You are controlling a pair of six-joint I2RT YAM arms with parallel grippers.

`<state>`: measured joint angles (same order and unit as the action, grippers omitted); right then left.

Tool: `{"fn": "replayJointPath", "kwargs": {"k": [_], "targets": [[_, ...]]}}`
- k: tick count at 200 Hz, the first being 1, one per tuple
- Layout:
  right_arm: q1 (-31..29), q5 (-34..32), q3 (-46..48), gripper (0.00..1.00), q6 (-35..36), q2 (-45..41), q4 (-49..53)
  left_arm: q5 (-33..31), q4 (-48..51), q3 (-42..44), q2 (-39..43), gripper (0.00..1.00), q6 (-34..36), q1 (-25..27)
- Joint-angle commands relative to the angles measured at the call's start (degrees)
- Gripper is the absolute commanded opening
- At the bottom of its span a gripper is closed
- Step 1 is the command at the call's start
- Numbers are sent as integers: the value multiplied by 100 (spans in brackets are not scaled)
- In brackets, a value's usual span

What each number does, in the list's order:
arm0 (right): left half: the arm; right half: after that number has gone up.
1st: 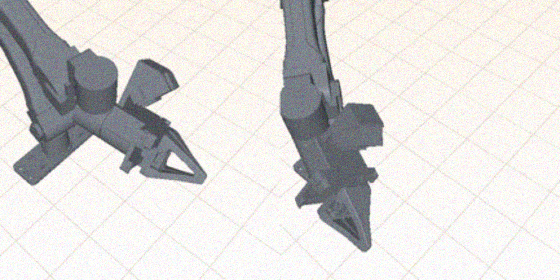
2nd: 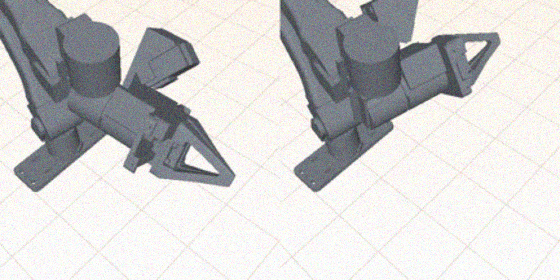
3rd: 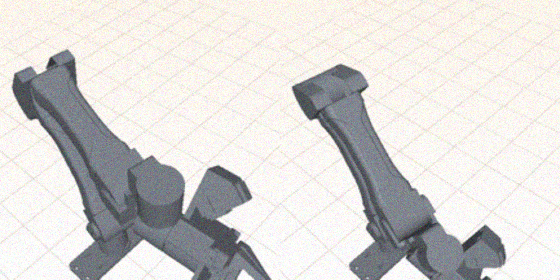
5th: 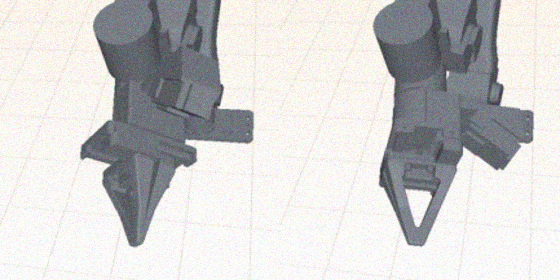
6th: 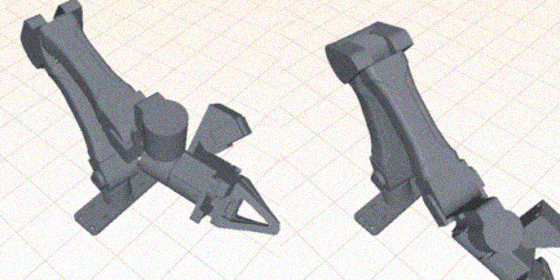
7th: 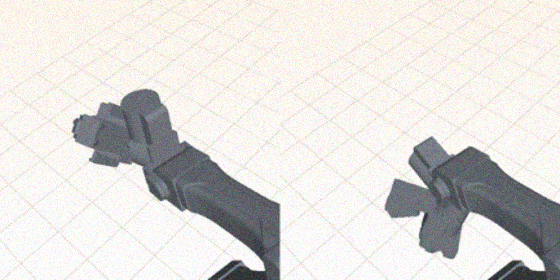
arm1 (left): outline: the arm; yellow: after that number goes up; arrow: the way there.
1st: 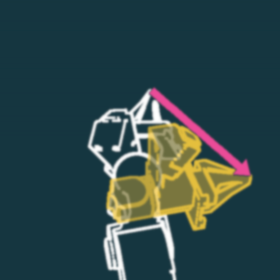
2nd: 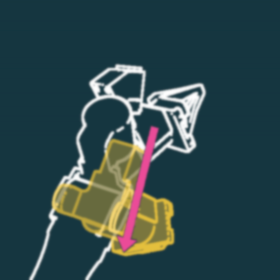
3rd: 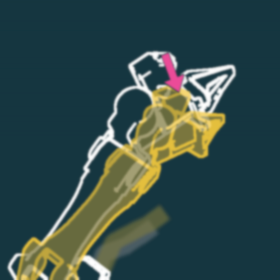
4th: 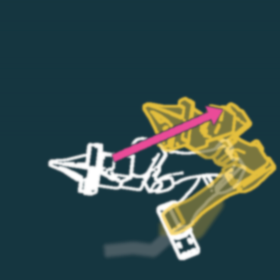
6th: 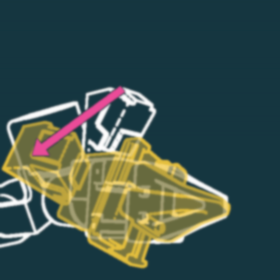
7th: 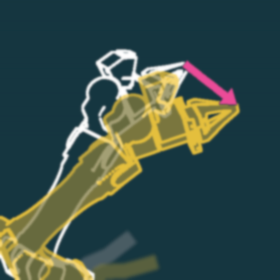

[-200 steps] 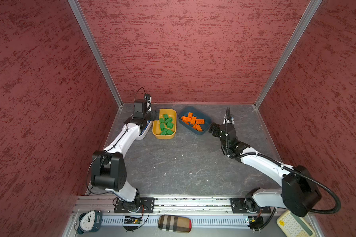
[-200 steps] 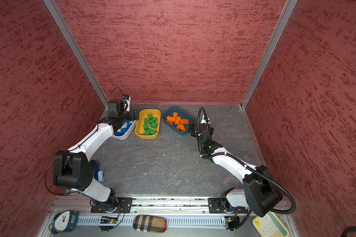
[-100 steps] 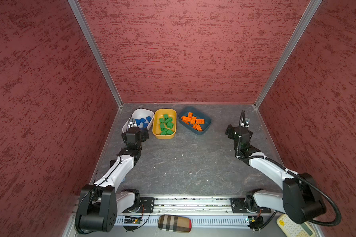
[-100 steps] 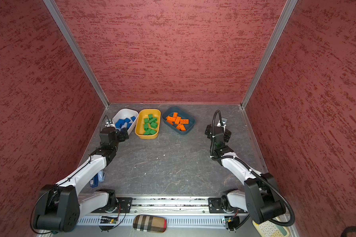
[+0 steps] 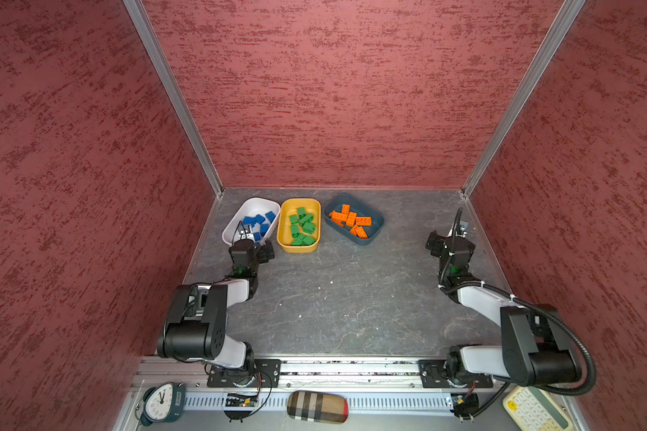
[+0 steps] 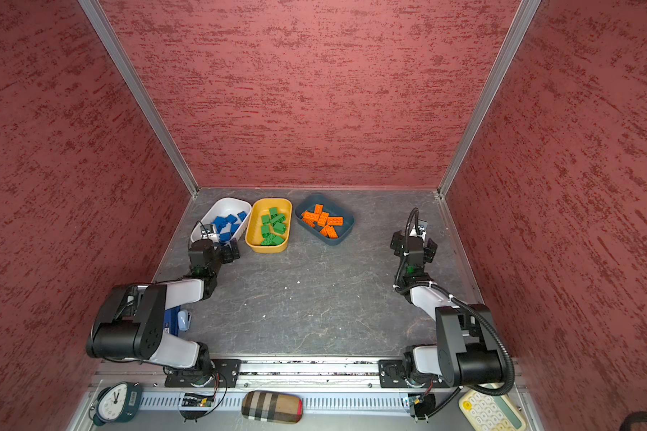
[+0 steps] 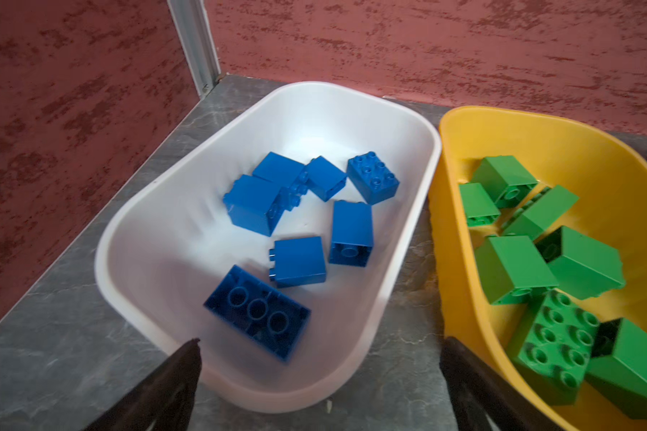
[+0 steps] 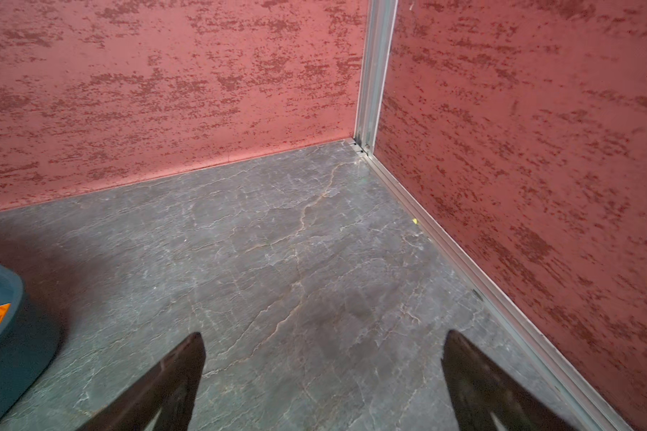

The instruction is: Sort the legos into containers by color

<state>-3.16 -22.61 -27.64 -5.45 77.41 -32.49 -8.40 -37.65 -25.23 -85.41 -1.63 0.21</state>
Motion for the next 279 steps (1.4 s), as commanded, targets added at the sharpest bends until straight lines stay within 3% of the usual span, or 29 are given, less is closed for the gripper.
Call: {"fn": "replayJointPath", "kwargs": {"k": [1,9,17,25,34,42,51,76,94,126,148,279], "targets": [[52,510,215,99,302,121,-702,45,-1292,411,-65,99,36,-4],[59,594,272,99,341,156,-810,33,-2035,552,-400,99,101,-41],[63,678,347,99,381,175,-930,17,-1210,366,-179,99,-2,-18],[69,736,464,99,417,187,-1152,24,-1861,493,-360,99,45,-49],[86,804,633,99,471,211,-1531,15,-1294,386,-192,99,-34,-41],[111,866,787,99,528,254,-1924,-16,-1770,474,-337,99,42,-35],[150,954,919,99,561,264,-2278,18,-1362,412,-210,99,-30,-46],[458,1749,1314,99,492,553,-3265,-8,-1642,451,-290,99,5,-39],[541,2110,1599,99,519,1218,-4373,-3,-1589,444,-274,99,-14,-38],[695,2233,1026,99,367,1084,-3047,0,-1509,432,-259,99,-13,-38],[777,2513,1060,99,355,1113,-3165,-6,-1532,432,-258,100,-18,-43],[778,2483,1070,99,364,1106,-3171,-13,-1553,440,-266,99,-16,-38]]}}
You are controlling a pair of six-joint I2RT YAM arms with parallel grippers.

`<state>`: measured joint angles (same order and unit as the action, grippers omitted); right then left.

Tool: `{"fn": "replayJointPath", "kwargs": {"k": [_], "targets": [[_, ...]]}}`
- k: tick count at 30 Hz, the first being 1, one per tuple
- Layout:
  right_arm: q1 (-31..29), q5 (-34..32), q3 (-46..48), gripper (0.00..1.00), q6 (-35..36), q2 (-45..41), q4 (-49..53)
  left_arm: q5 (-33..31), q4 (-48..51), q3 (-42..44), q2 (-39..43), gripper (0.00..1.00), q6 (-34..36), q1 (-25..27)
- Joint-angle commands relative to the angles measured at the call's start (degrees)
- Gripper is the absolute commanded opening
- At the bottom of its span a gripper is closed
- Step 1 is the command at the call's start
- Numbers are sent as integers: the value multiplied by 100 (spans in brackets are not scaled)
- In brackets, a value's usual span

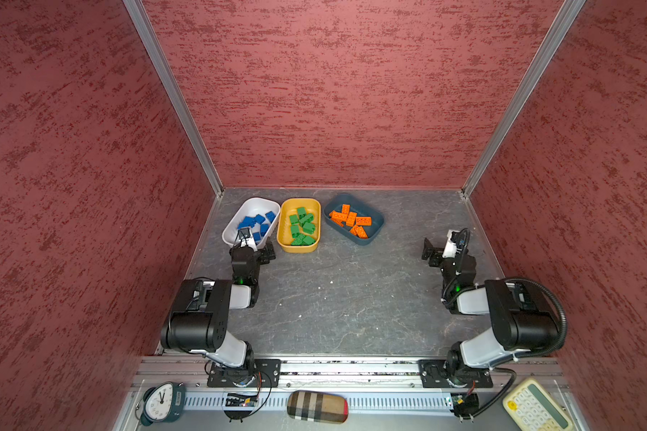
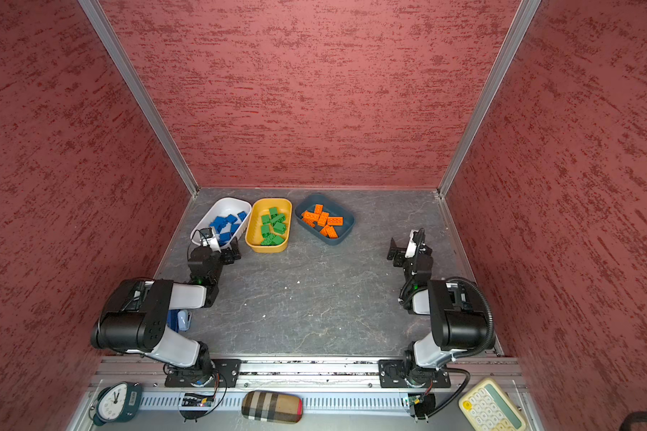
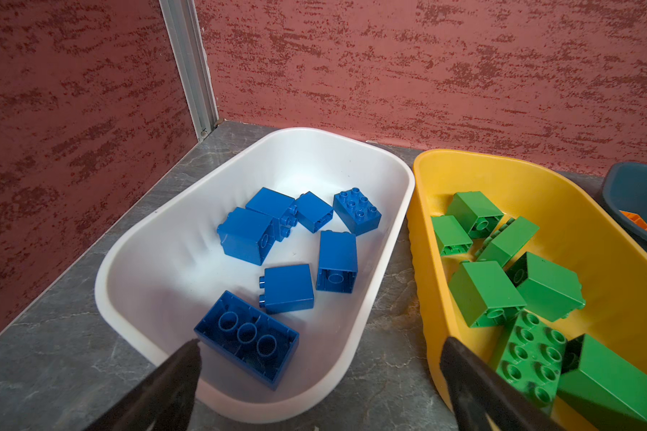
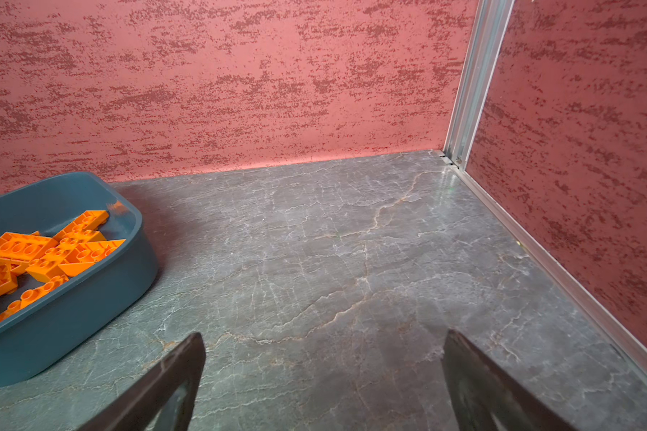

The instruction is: Sort the legos into containers by color

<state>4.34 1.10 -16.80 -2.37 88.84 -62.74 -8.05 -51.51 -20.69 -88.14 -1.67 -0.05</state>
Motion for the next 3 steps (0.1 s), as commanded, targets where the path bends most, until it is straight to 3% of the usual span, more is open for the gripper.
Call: {"fn": "replayJointPath", "kwargs": {"k": [1,3], "targets": [[30,111,-11,99,59,-40,-148,-47,-162,-14,7,99,-10,-17],[26,110,8,99,62,-55,-186,-48,-167,-14,7,99,-17,-17]]}}
